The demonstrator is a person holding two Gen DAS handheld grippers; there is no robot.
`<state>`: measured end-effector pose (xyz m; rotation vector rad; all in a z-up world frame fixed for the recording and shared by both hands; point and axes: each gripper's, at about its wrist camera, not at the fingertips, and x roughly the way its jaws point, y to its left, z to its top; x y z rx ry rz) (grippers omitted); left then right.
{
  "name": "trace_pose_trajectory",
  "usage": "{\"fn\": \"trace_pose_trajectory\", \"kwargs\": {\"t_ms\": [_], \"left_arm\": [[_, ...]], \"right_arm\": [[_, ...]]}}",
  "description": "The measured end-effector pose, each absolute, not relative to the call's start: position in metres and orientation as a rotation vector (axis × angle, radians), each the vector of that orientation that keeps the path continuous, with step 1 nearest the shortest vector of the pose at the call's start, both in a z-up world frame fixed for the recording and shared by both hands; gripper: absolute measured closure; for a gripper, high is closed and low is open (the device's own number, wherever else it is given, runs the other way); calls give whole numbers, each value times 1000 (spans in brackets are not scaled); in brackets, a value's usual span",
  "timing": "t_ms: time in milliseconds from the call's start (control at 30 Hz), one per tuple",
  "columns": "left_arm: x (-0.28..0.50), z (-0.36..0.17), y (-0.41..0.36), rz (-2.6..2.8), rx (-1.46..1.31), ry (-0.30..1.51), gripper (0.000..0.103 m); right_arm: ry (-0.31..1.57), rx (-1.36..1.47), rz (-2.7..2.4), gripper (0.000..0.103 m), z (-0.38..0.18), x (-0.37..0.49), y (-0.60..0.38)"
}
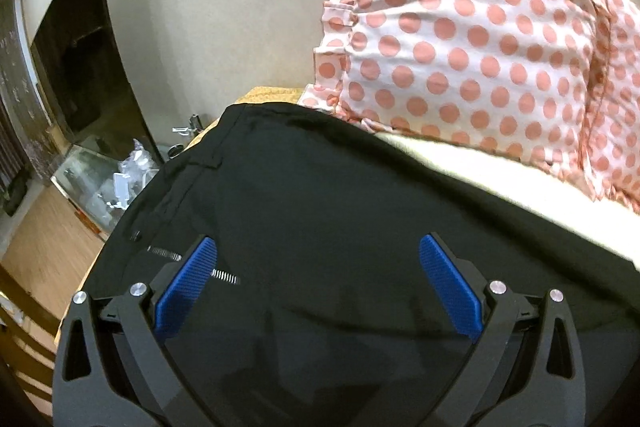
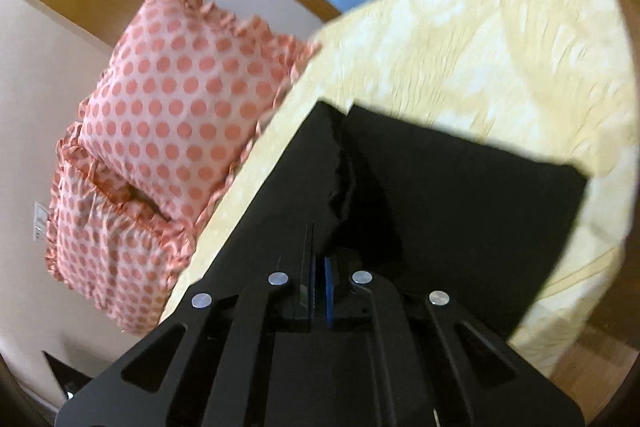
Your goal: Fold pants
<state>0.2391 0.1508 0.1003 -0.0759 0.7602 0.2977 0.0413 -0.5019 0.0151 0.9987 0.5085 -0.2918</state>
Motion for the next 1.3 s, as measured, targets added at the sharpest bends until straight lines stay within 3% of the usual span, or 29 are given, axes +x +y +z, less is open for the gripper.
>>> {"fn": "trace_pose_trajectory", "kwargs": {"t_ms": [333, 400, 667, 733, 767, 800, 867, 967, 1300], "left_arm": [[354, 93, 212, 330, -285, 858, 3], [376, 90, 217, 330, -280, 882, 9], [462, 57, 244, 472, -298, 1038, 16], [469, 44, 252, 487, -324, 1088, 34], [470, 39, 255, 480, -343, 1105, 53], [468, 36, 258, 482, -357, 1106, 59], [451, 42, 264, 409, -444, 1037, 96], [412, 61, 272, 375, -525, 981, 98], [225, 150, 270, 261, -414, 777, 98]], "right_arm": [[502, 997, -326, 100, 18, 36, -507], [513, 996, -328, 100, 16, 38, -508], [536, 938, -333, 100, 19, 40, -507], [538, 924, -334, 100, 21, 41, -507], [538, 917, -335, 100, 21, 41, -506], [537, 913, -334, 100, 22, 42, -506], [533, 899, -331, 100, 25, 42, -506], [516, 875, -324, 100, 33, 43, -508], [430, 804, -296, 100, 80, 51, -533]]}}
